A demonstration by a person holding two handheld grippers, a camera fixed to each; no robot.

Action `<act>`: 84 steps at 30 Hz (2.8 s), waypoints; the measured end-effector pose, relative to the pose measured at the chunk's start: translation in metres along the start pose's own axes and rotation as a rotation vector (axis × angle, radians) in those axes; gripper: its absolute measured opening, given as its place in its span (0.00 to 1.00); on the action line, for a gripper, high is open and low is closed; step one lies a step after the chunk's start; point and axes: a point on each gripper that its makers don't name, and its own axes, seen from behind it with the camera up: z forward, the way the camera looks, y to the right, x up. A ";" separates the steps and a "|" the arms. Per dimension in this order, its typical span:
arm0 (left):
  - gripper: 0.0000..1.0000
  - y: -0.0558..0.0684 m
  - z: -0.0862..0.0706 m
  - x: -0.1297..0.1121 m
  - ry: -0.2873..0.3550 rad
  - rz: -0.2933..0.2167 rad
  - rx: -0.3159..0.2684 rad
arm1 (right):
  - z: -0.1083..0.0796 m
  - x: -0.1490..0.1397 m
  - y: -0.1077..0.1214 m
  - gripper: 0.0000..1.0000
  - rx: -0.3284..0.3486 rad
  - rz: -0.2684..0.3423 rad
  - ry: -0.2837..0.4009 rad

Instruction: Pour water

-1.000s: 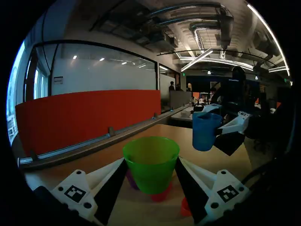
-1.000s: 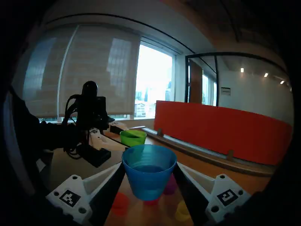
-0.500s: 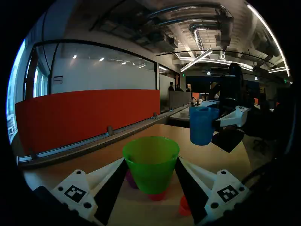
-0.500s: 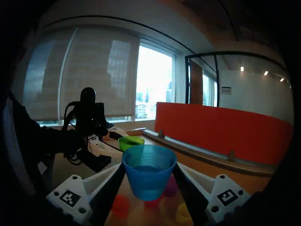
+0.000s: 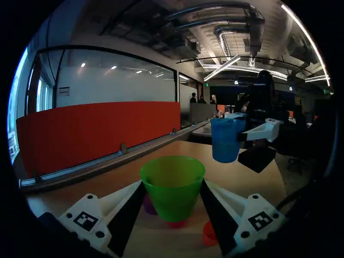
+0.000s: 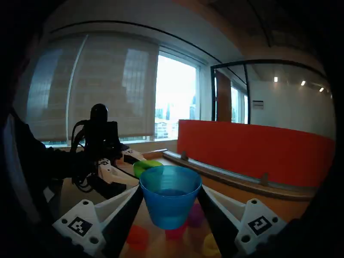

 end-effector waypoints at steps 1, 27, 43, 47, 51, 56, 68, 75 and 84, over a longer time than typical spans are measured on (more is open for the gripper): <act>0.84 0.000 0.000 0.000 0.000 0.000 0.000 | 0.000 0.001 0.000 0.90 -0.001 -0.001 0.001; 0.83 0.011 -0.006 -0.009 0.011 -0.011 -0.014 | 0.016 0.021 0.001 0.90 0.023 -0.060 -0.005; 0.83 0.024 -0.011 -0.016 0.012 -0.016 -0.036 | 0.034 0.038 -0.004 0.90 0.056 -0.192 -0.031; 0.83 0.026 -0.011 -0.019 0.011 -0.018 -0.040 | 0.037 0.043 -0.005 0.90 0.063 -0.225 -0.038; 0.83 0.029 -0.011 -0.021 0.012 -0.025 -0.046 | 0.040 0.046 -0.005 0.90 0.069 -0.255 -0.042; 0.83 0.030 -0.013 -0.022 0.011 -0.026 -0.050 | 0.043 0.049 -0.006 0.90 0.077 -0.295 -0.046; 0.83 0.034 -0.012 -0.026 0.011 -0.025 -0.057 | 0.052 0.056 -0.005 0.90 0.076 -0.401 -0.055; 0.83 0.038 -0.011 -0.028 0.009 -0.016 -0.064 | 0.058 0.057 -0.004 0.90 0.078 -0.449 -0.063; 0.83 0.042 -0.012 -0.026 0.015 -0.004 -0.070 | 0.065 0.060 -0.006 0.90 0.080 -0.505 -0.064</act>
